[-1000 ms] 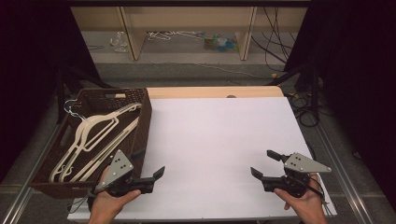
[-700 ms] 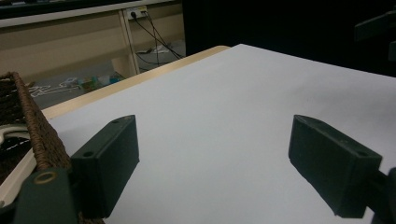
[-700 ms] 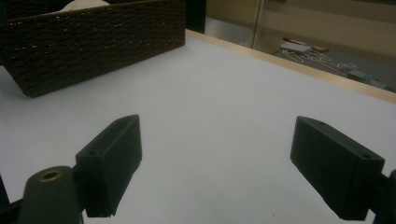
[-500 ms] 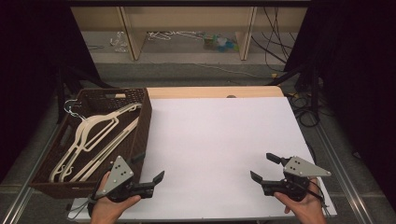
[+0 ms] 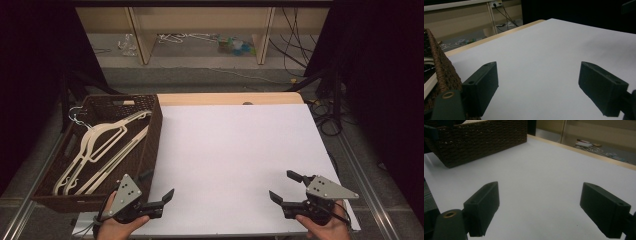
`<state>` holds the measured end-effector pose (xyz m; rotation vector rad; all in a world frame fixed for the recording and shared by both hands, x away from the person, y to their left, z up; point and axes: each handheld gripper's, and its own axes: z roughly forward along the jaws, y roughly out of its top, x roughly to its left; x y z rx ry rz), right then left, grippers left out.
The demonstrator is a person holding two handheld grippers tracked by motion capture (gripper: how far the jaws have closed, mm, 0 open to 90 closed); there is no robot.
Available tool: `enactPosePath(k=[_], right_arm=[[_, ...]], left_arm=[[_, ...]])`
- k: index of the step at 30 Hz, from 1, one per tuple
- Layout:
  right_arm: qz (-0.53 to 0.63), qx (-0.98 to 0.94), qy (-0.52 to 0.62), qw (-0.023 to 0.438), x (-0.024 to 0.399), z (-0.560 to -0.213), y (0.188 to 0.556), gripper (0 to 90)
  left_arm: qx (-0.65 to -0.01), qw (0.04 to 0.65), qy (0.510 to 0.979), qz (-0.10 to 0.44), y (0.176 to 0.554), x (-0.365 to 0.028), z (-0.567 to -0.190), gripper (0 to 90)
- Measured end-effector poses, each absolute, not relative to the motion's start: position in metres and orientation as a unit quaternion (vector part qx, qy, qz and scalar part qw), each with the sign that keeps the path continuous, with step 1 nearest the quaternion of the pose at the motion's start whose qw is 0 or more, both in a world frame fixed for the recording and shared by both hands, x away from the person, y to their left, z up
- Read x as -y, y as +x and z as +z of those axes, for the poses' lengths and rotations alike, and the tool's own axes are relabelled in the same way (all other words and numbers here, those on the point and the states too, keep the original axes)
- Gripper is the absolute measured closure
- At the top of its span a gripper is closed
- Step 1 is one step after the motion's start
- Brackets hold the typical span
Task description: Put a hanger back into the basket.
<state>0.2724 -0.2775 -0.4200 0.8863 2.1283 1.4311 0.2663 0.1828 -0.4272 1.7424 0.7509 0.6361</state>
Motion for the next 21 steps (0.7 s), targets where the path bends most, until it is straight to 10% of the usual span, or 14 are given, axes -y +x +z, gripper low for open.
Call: enactPosePath(k=[21], right_arm=[[0.511,-0.770,0.317,0.214,0.2759,-0.4224,0.2731,16.9]], left_arm=[[-0.306,0.542,0.734,0.273,0.2698,-0.1851,-0.4260,16.9]])
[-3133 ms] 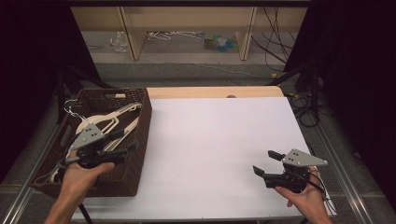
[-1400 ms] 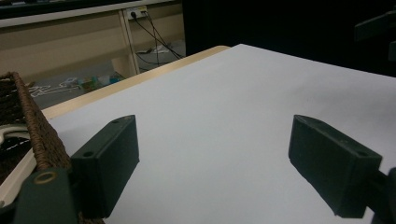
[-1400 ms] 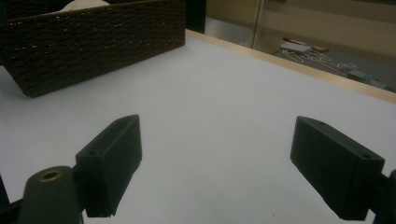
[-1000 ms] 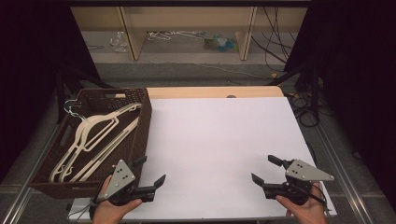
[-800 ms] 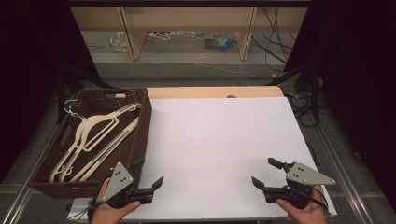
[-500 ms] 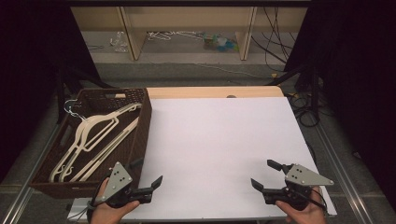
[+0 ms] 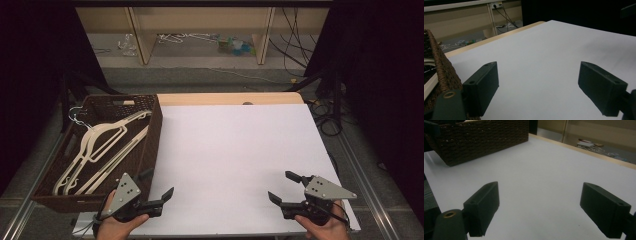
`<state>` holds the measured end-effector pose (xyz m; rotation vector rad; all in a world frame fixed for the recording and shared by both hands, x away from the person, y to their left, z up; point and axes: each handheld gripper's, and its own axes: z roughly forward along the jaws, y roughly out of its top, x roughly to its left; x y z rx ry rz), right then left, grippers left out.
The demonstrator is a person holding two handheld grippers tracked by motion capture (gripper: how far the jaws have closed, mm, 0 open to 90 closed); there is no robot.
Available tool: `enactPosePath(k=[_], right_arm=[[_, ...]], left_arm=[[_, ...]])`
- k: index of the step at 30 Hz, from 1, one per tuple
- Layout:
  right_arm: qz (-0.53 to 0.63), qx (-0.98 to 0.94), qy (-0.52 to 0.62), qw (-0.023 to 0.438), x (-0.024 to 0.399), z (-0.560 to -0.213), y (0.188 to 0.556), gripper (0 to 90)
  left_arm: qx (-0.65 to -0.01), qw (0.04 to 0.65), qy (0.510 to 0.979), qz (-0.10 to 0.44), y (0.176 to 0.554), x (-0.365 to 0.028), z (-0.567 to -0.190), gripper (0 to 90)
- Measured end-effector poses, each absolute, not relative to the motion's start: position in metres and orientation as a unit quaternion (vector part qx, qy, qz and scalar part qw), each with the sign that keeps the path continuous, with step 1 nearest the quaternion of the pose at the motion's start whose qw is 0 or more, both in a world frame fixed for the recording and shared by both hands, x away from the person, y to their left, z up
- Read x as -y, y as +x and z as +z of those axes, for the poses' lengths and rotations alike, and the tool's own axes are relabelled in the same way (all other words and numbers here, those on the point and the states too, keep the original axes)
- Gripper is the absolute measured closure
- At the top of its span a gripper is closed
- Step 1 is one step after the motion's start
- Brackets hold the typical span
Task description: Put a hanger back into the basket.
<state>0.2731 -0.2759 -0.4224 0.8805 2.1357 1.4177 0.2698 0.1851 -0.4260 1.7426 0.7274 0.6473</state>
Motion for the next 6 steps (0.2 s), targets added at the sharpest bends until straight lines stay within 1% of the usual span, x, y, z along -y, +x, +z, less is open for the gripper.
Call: enactPosePath(k=[6], right_arm=[[0.510,-0.770,0.318,0.214,0.2757,-0.4228,0.2732,16.9]], left_arm=[[-0.310,0.544,0.732,0.270,0.2690,-0.1843,-0.4264,16.9]])
